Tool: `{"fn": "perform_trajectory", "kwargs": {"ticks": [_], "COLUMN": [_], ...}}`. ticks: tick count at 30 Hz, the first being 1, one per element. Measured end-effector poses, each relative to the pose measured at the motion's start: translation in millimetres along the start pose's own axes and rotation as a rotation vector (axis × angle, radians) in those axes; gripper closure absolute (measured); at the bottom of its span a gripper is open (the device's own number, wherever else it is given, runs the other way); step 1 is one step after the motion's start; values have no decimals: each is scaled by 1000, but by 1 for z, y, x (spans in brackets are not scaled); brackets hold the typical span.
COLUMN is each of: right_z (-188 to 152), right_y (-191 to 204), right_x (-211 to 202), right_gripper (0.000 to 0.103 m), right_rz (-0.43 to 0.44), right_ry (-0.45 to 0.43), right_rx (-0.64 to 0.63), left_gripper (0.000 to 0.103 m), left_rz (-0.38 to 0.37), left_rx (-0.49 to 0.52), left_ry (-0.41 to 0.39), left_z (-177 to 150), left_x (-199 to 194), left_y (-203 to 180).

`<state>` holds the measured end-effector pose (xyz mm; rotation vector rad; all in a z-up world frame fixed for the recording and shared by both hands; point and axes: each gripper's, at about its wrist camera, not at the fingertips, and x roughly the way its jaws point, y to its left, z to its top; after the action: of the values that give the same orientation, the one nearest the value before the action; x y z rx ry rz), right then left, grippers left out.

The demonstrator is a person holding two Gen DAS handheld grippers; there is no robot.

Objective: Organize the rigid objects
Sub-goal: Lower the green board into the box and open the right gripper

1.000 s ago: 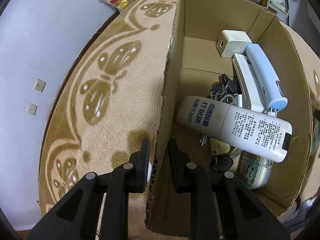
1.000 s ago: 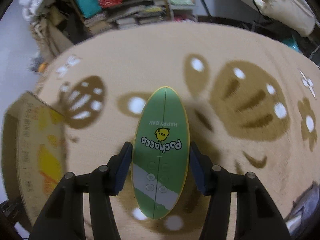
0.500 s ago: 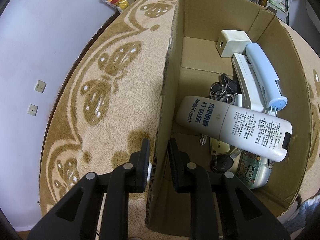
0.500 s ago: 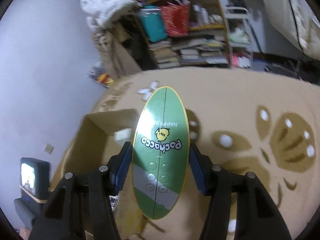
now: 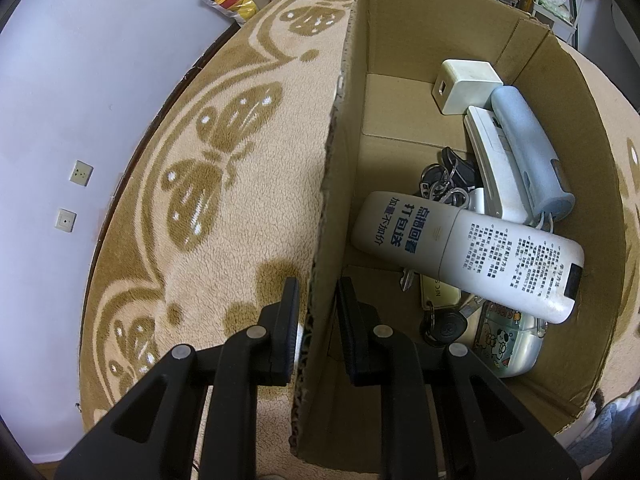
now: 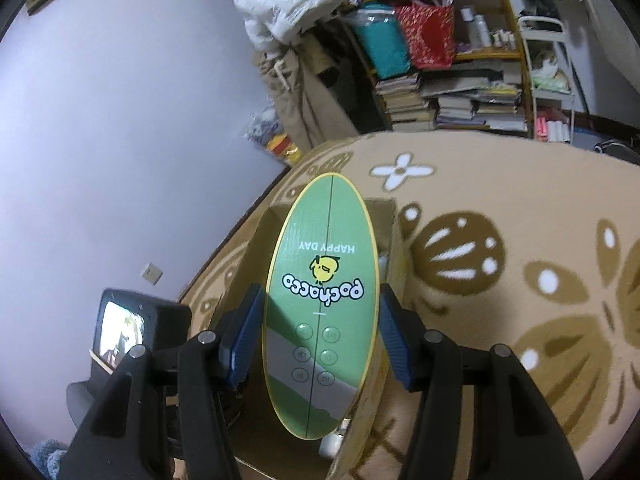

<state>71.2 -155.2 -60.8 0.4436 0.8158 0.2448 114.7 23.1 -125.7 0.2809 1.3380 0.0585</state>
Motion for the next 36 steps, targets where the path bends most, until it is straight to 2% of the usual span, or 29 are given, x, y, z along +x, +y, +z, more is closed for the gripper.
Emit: {"fn": "perform_trajectory", "kwargs": {"ticks": [5,9,15,22,29,32,36], "right_z": [-7,-11,-13,-15,-14,-14,-13], "right_y": [-3,-7,1,4,8,9,11], "right_x": [10,17,20,21,18,13,5], "right_gripper": [43,43,43,42,32,19,18], "right_rz": [22,9,-38,-46,-52,-78,-99], "right_ry": [21,26,18,25,29,22,22], "right_rx": [7,13,-48,-63,-78,-89,-115], "left_gripper": [84,84,84,84,84,84,84], "left_rz": [-1,-3,-16,-11,-14,-15,-19], "left_rx": [-1,-3,-18,-13,-15,-17,-22], "left_ry": [0,0,-1,-2,-2,-3,-1], "left_z": [0,0,1,1,1,1,1], "left_x": [0,0,-1,0,-1,-1,-1], "left_y": [0,0,2,3,2,2,4]}}
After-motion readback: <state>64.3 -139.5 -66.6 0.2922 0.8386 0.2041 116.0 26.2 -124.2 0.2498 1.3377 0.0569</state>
